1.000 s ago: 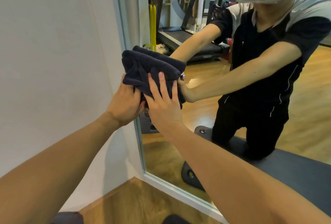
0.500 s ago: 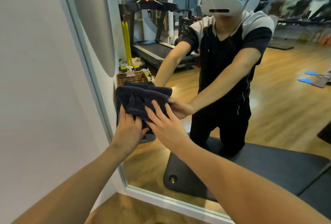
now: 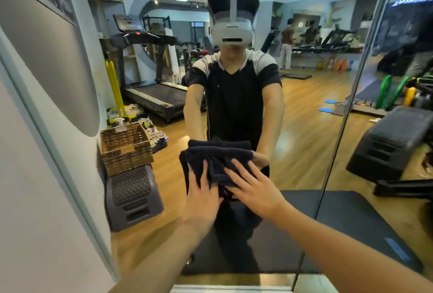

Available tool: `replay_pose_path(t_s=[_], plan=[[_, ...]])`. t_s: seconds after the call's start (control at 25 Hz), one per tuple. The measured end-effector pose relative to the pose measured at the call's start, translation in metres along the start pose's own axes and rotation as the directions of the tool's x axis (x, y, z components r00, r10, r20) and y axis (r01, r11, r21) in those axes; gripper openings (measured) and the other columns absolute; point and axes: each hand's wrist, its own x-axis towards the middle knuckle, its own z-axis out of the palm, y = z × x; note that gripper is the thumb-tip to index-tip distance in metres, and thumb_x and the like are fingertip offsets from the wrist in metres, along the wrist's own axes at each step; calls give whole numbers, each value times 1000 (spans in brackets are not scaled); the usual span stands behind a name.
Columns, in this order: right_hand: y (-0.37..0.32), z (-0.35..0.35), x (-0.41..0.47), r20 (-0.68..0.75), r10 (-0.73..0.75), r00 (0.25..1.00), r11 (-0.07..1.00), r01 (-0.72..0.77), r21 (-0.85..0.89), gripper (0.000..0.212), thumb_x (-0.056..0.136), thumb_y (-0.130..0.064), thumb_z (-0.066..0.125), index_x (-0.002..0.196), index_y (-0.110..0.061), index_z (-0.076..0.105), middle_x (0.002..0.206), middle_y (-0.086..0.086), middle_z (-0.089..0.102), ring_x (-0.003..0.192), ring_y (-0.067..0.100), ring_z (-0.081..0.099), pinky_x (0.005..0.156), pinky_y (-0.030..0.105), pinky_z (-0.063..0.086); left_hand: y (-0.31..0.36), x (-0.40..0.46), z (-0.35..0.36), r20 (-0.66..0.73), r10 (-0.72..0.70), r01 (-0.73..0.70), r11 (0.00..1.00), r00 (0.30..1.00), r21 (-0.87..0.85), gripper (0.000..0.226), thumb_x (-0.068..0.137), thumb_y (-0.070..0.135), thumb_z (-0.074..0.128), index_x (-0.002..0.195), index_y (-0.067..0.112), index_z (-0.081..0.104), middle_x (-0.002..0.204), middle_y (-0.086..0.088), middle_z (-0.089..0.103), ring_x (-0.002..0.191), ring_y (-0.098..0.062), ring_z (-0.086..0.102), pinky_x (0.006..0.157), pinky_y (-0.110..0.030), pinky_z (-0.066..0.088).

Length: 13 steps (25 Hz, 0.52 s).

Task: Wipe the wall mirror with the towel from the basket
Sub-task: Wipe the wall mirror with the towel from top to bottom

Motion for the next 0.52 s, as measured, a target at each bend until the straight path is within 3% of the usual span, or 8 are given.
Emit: replay_pose_path(t_s=[0.08, 0.2, 0.24, 0.32, 0.44, 0.52], plan=[[29, 6, -36, -12, -5, 1000, 1000, 5, -15, 44, 86, -33, 74, 129, -24, 69, 148, 10, 56, 142, 39, 46, 116, 58, 30, 47, 7, -1, 59, 18, -17, 1000, 998, -9, 103, 106, 30, 49, 139, 0, -44, 154, -30, -33, 143, -55, -31, 122, -66, -7], [62, 9, -81, -39, 14, 999, 999, -15, -42, 36, 92, -25, 55, 123, -25, 72, 141, 10, 62, 137, 39, 51, 112, 59, 33, 97, 16, 6, -12, 115, -115, 993, 993, -31, 84, 101, 5, 40, 153, -4, -26, 159, -36, -24, 149, -59, -13, 120, -71, 6], [71, 6, -95, -28, 25, 999, 998, -26, -54, 37, 89, -22, 57, 122, -25, 73, 141, 10, 62, 136, 40, 52, 112, 59, 33, 112, 19, 3, -19, 152, -153, 988, 988, -37, 81, 99, 1, 37, 154, -6, -21, 160, -37, -22, 149, -59, -10, 119, -72, 8], [88, 1, -121, 12, 41, 999, 997, -40, -66, 46, 78, -20, 68, 124, -25, 72, 143, 11, 60, 138, 42, 49, 113, 60, 33, 137, 23, 1, -22, 223, -224, 974, 975, -26, 71, 98, -3, 25, 155, -8, -17, 161, -37, -18, 150, -60, -4, 119, -72, 13], [117, -1, -153, 36, 67, 997, 992, -62, -108, 47, 81, -20, 64, 127, -25, 70, 145, 12, 59, 138, 43, 48, 116, 60, 29, 168, 34, -3, -50, 299, -301, 952, 953, -56, 66, 90, -5, -7, 156, -5, -16, 164, -33, -16, 150, -58, -4, 119, -71, 15], [133, -3, -162, 37, 67, 997, 993, -63, -96, 43, 87, -20, 56, 128, -24, 70, 145, 14, 59, 138, 43, 48, 120, 59, 24, 179, 42, -2, -84, 328, -337, 930, 941, -147, 62, 98, -1, 1, 158, -1, -16, 165, -29, -18, 151, -57, -7, 119, -70, 14]])
